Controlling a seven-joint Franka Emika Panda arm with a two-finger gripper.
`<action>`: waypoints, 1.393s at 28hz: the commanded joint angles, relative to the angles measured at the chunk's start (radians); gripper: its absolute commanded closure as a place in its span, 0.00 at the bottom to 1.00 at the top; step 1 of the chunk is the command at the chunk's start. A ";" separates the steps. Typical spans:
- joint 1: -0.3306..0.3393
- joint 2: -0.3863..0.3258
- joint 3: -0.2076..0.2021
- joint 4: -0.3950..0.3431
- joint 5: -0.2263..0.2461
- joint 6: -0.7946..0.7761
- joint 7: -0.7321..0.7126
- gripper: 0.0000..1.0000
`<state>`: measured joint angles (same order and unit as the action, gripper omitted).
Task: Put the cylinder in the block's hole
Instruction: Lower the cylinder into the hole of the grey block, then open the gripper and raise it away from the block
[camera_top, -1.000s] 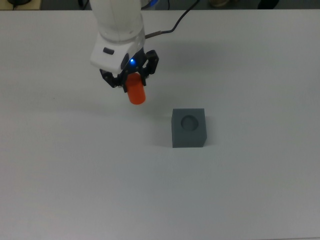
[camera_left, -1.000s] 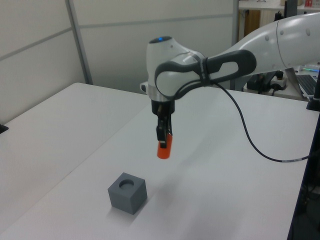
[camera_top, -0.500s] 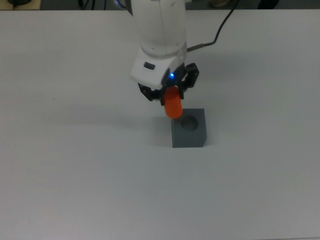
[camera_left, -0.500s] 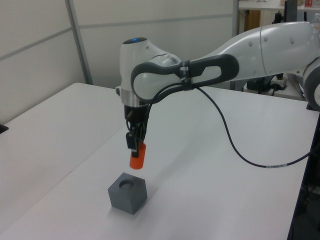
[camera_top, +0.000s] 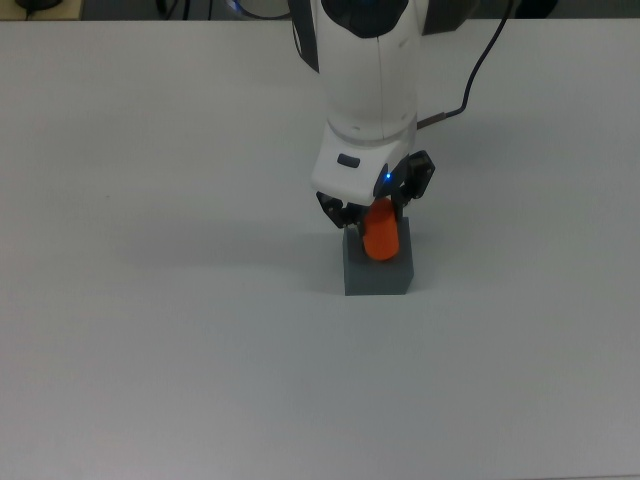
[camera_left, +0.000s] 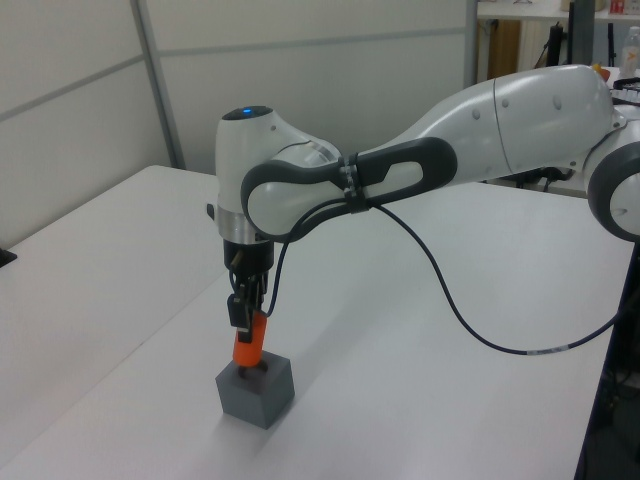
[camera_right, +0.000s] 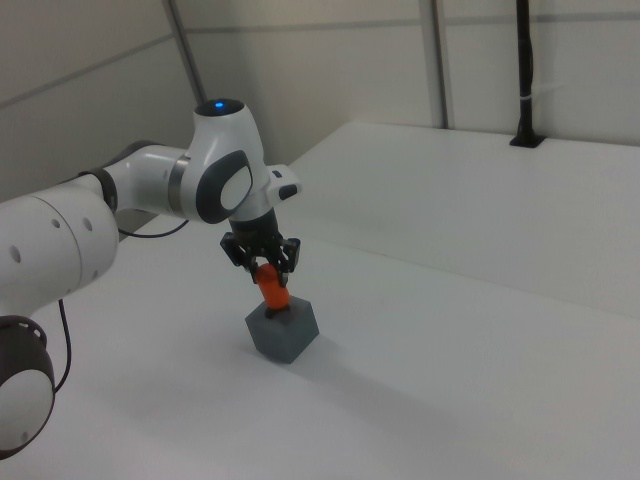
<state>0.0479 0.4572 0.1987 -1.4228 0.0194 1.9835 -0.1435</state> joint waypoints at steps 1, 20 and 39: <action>0.013 0.041 -0.001 0.021 -0.042 0.037 0.018 0.98; 0.026 0.006 0.004 -0.005 -0.056 -0.029 0.010 0.98; 0.027 -0.012 -0.001 -0.042 -0.062 -0.034 0.012 0.00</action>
<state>0.0711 0.4790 0.2035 -1.4413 -0.0249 1.9679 -0.1435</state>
